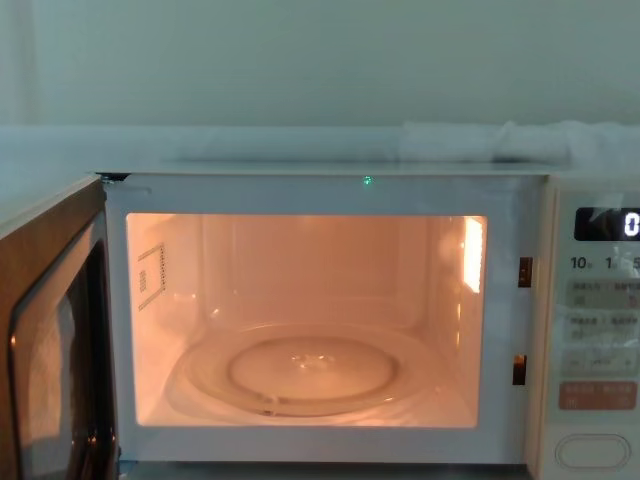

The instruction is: Press the button to open the microwave door with one hand; close the microwave door with the other hand.

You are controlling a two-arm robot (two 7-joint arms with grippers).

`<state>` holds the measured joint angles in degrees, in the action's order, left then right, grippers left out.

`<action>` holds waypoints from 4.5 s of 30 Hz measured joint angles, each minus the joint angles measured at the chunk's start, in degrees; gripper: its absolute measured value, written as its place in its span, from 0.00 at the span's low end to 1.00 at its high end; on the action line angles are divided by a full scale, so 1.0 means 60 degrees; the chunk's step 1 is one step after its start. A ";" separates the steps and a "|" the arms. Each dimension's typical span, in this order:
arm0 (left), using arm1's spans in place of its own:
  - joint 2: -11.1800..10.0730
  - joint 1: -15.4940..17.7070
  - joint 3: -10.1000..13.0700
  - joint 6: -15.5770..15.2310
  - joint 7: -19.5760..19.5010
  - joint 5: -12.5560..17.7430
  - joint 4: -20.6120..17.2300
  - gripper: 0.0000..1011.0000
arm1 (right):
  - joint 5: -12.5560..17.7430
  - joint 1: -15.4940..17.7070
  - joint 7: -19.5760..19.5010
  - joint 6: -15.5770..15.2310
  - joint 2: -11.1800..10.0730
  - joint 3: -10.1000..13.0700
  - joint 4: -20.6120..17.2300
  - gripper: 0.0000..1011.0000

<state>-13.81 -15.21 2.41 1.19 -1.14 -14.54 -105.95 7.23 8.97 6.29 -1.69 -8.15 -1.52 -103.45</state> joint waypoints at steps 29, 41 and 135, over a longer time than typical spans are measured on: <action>0.0000 0.0000 0.0000 0.0000 0.0000 0.0000 0.0000 0.99 | 0.0000 -0.0017 0.0000 -0.0037 -0.0001 -0.0012 -0.0001 0.86; 0.0000 0.0000 0.0000 0.0000 0.0000 0.0000 0.0000 0.99 | 0.0000 -0.0017 0.0000 -0.0038 -0.0001 -0.0012 -0.0001 0.99; 0.0000 0.0000 0.0000 0.0000 0.0000 0.0000 0.0000 0.00 | 0.0000 -0.0016 0.0000 -0.0037 0.0000 -0.0012 -0.0001 0.99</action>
<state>-13.81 -15.21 2.41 1.19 -1.14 -14.54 -105.95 7.23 8.87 6.29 -1.91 -8.15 -1.59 -103.45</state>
